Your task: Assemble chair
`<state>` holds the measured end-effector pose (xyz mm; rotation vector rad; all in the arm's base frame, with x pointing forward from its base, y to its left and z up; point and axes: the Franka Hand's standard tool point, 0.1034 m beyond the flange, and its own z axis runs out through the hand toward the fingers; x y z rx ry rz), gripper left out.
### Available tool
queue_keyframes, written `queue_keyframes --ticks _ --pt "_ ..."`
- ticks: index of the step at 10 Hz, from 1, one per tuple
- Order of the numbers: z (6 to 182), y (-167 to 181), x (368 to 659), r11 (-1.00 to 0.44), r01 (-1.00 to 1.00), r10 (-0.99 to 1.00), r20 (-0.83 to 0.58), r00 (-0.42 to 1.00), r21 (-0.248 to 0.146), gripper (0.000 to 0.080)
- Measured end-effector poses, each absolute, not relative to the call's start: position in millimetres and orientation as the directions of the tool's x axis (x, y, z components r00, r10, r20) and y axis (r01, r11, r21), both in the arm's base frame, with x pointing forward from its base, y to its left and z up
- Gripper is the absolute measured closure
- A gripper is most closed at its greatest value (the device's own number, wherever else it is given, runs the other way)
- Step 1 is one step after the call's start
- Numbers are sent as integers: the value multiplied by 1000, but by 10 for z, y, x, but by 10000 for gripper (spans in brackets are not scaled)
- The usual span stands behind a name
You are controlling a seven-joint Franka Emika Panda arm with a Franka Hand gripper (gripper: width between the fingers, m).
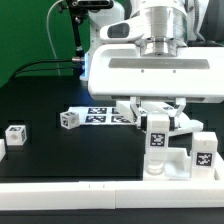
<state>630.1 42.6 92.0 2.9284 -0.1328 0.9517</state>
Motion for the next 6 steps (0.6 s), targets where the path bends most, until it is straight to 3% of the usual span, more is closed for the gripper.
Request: queue_keyframes --ticks 6 --pt "779 414 6288 -994 -97 -51 596 801 45 514"
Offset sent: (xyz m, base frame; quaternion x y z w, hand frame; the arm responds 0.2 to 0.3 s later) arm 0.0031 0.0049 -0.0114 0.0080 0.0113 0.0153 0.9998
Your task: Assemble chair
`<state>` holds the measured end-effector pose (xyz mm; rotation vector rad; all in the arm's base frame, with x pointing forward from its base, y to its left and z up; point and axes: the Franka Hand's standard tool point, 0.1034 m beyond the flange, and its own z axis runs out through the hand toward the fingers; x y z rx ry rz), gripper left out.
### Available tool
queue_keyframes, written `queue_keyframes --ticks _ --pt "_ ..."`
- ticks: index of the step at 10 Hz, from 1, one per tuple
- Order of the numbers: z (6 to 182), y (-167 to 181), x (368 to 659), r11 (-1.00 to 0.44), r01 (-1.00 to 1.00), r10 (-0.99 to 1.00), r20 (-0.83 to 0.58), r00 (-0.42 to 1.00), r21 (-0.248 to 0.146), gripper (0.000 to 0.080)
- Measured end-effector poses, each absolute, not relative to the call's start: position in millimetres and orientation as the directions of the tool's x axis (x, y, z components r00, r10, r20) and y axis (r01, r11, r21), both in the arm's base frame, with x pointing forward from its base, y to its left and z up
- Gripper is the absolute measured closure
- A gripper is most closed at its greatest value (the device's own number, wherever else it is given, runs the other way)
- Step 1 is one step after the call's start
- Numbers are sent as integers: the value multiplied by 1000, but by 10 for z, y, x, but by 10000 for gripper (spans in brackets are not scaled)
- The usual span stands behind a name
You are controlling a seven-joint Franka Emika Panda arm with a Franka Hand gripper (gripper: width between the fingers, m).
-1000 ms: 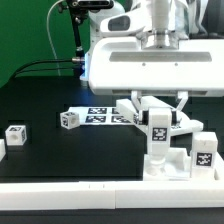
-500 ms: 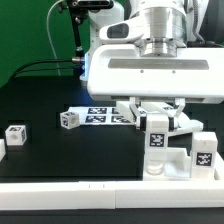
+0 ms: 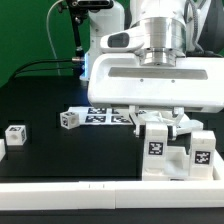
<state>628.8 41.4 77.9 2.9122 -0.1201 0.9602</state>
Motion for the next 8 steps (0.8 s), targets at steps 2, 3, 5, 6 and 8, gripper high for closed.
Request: queue_keyframes --ticks 2,3,5,6,8 --pt "770 414 6288 -994 -97 -54 587 808 43 463" --pt "744 419 6274 -994 -96 -56 571 819 41 463" --pt "879 354 6361 -993 -113 -86 536 840 18 185" --pt "906 315 6380 -993 -122 -106 483 869 2 158" --pt "924 384 6397 -986 -158 -166 274 947 -51 158"
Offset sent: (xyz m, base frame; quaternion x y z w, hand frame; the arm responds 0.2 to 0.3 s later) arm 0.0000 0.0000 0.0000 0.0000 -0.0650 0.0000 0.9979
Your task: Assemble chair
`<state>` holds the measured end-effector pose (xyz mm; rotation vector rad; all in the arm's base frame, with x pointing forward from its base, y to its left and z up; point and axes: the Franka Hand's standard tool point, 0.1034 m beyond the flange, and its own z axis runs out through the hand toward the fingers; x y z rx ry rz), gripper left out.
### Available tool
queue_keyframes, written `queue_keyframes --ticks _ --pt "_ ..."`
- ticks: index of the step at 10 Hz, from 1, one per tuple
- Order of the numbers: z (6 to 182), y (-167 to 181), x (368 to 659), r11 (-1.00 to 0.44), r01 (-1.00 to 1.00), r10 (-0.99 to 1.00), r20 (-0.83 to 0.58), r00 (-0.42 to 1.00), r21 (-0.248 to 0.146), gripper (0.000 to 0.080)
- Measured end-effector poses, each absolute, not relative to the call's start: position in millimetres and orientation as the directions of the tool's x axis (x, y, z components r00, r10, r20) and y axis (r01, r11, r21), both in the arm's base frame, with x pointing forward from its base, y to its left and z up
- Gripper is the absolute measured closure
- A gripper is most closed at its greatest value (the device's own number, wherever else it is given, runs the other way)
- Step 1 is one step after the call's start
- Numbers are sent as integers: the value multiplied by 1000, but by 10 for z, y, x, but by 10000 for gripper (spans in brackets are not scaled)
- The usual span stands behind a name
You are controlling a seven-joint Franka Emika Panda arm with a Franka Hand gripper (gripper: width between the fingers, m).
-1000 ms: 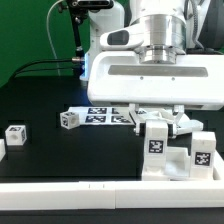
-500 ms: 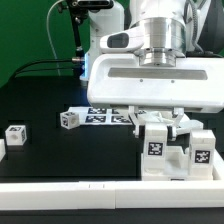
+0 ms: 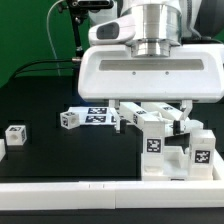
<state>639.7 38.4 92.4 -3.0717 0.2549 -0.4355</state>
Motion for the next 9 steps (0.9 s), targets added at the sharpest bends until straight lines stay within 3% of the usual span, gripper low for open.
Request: queue_keyframes --ticks 3,8,9 --pt "865 480 6352 -974 -210 -215 59 975 -79 151" --pt "851 412 6321 -969 -233 -235 28 971 -79 151" --pt "849 411 6320 -965 -252 -255 26 967 -79 247"
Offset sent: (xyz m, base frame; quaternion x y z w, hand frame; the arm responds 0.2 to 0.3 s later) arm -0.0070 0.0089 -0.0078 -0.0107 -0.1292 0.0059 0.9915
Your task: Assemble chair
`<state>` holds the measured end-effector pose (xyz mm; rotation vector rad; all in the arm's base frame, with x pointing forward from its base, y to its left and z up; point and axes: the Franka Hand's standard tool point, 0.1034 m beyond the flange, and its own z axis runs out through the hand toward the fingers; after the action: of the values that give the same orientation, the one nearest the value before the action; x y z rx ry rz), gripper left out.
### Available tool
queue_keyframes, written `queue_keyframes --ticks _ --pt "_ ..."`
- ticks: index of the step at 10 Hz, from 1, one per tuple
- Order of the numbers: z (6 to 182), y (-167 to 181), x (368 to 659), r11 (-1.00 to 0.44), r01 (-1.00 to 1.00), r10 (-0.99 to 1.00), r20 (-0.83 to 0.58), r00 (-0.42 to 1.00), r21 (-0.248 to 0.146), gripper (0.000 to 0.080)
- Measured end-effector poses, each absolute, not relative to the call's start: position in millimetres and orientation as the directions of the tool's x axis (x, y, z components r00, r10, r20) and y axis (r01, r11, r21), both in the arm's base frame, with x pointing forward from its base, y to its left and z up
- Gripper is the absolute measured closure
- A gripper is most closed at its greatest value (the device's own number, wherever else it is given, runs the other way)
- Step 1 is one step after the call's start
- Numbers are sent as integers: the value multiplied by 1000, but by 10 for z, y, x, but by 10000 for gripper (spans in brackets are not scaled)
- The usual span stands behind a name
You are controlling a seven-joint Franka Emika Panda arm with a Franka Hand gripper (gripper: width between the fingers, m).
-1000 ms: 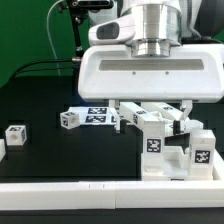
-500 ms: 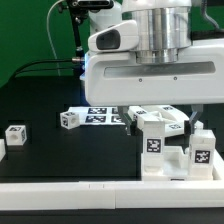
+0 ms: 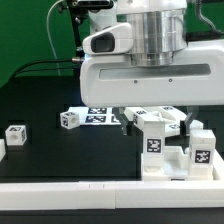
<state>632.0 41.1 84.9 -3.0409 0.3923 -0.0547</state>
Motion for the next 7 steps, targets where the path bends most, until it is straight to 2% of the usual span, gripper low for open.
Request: queue_keyframes --ticks 1,2,3,6,7 --pt "848 410 6320 -963 -256 -259 25 966 -79 247" --pt "846 413 6319 -948 -307 -309 21 951 -81 430" --pt "844 415 6318 -916 -393 -395 13 919 -82 517" --pt "842 401 6354 -794 -602 -604 -7 797 -83 517" --pt "841 405 6383 -684 -724 -726 -19 688 -84 517"
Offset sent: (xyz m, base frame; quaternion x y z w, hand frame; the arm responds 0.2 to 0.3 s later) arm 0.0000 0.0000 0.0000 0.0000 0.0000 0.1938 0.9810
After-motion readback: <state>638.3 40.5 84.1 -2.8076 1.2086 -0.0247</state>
